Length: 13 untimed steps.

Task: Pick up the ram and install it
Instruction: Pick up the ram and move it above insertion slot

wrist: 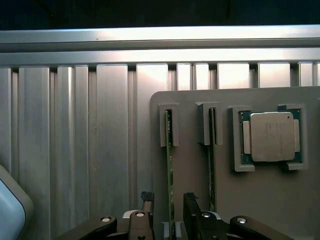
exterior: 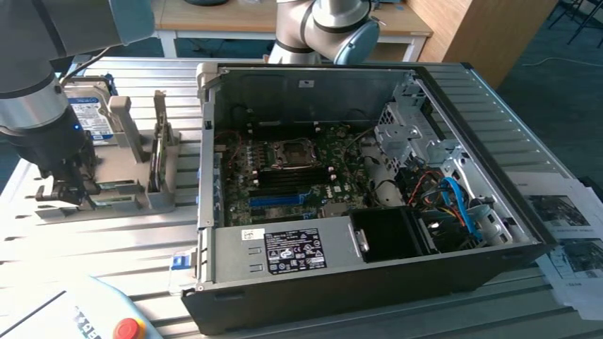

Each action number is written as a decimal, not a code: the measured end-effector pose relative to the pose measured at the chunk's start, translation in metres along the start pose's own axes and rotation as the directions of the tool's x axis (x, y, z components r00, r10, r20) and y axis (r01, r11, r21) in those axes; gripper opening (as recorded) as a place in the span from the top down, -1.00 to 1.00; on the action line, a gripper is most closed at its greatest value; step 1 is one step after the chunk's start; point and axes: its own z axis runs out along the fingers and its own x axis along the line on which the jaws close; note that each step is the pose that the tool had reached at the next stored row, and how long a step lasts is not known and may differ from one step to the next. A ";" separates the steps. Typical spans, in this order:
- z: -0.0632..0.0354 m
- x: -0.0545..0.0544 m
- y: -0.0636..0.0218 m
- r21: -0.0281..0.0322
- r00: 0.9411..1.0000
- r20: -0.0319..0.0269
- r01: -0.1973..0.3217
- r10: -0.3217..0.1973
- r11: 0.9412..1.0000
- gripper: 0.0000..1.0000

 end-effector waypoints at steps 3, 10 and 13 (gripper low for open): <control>0.0000 0.000 0.0000 0.000 1.000 0.000 0.000 0.000 1.000 0.26; -0.0001 -0.002 0.0001 0.000 1.000 -0.001 0.000 0.000 1.000 0.29; -0.0001 -0.002 0.0001 0.000 1.000 -0.001 0.000 0.000 1.000 0.44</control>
